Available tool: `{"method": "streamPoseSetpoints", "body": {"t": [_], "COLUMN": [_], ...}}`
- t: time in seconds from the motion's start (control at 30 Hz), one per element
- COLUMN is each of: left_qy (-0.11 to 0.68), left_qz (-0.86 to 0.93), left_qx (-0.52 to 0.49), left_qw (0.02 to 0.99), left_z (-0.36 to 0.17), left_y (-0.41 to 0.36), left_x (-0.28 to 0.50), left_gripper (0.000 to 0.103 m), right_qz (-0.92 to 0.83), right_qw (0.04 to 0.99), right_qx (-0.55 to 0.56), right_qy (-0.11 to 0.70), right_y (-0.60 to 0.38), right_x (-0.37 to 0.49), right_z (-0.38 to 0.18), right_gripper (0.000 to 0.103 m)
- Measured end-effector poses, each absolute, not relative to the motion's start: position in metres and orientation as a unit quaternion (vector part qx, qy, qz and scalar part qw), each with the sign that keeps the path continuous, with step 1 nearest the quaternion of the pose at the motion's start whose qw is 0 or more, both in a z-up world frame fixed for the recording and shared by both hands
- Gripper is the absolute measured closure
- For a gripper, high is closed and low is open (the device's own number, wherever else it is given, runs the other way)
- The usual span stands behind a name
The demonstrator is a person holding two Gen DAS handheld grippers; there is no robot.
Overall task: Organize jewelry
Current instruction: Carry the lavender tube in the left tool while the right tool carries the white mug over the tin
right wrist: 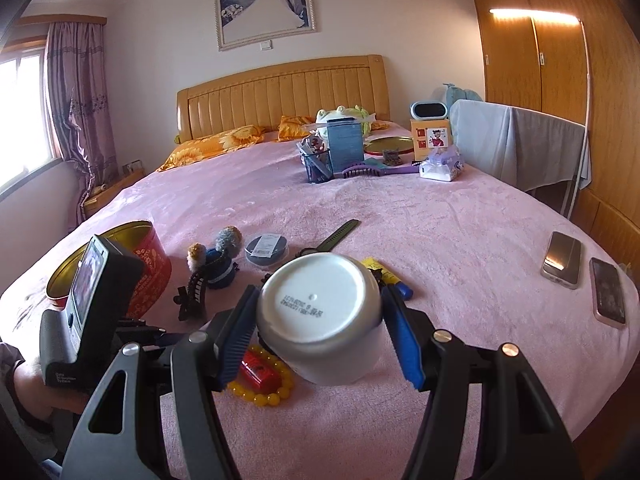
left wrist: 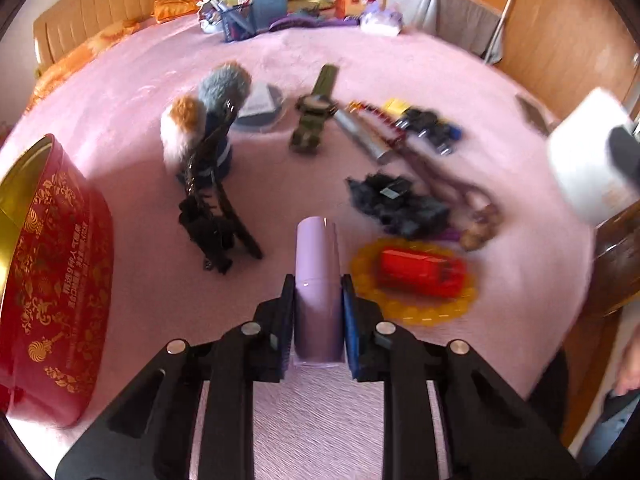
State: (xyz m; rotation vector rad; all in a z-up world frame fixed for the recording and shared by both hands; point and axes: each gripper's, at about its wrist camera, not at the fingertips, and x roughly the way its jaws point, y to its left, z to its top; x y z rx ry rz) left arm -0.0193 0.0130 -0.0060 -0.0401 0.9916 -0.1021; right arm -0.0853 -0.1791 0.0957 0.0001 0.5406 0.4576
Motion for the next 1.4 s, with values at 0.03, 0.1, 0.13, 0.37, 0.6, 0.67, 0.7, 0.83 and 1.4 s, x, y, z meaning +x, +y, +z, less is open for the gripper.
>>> {"method": "streamPoseSetpoints", "body": {"t": [0.03, 0.1, 0.13, 0.37, 0.6, 0.67, 0.7, 0.83, 1.4], "left_qy": [0.462, 0.439, 0.427, 0.343, 0.351, 0.362, 0.367, 0.368, 0.385], "left_qz": [-0.051, -0.051, -0.052, -0.005, 0.072, 0.089, 0.095, 0.109, 0.104], "left_qx": [-0.029, -0.029, -0.032, -0.061, -0.077, -0.077, -0.080, -0.096, -0.120], "left_qw": [0.885, 0.896, 0.902, 0.937, 0.930, 0.925, 0.922, 0.918, 0.909], "left_z": [0.003, 0.018, 0.029, 0.090, 0.098, 0.092, 0.089, 0.082, 0.050], "left_y": [0.017, 0.021, 0.026, 0.096, 0.191, 0.214, 0.225, 0.261, 0.315], "left_x": [-0.025, -0.034, -0.040, -0.074, -0.096, -0.097, -0.098, -0.114, -0.106], "left_gripper": [0.081, 0.081, 0.081, 0.081, 0.081, 0.081, 0.081, 0.081, 0.081], "right_qz": [0.225, 0.228, 0.231, 0.294, 0.422, 0.447, 0.456, 0.478, 0.385], "right_qw": [0.938, 0.937, 0.936, 0.924, 0.875, 0.860, 0.854, 0.824, 0.762], "right_qx": [-0.005, -0.012, -0.014, -0.035, -0.047, -0.054, -0.058, -0.076, -0.251], "right_qy": [0.264, 0.264, 0.265, 0.241, 0.232, 0.238, 0.244, 0.294, 0.456], "right_y": [-0.177, -0.171, -0.166, -0.114, -0.004, 0.035, 0.053, 0.123, 0.224], "right_x": [-0.087, -0.092, -0.093, -0.107, -0.111, -0.109, -0.106, -0.091, -0.040], "right_z": [0.097, 0.101, 0.103, 0.130, 0.159, 0.161, 0.160, 0.141, 0.039], "right_gripper": [0.039, 0.039, 0.039, 0.039, 0.039, 0.039, 0.039, 0.039, 0.040]}}
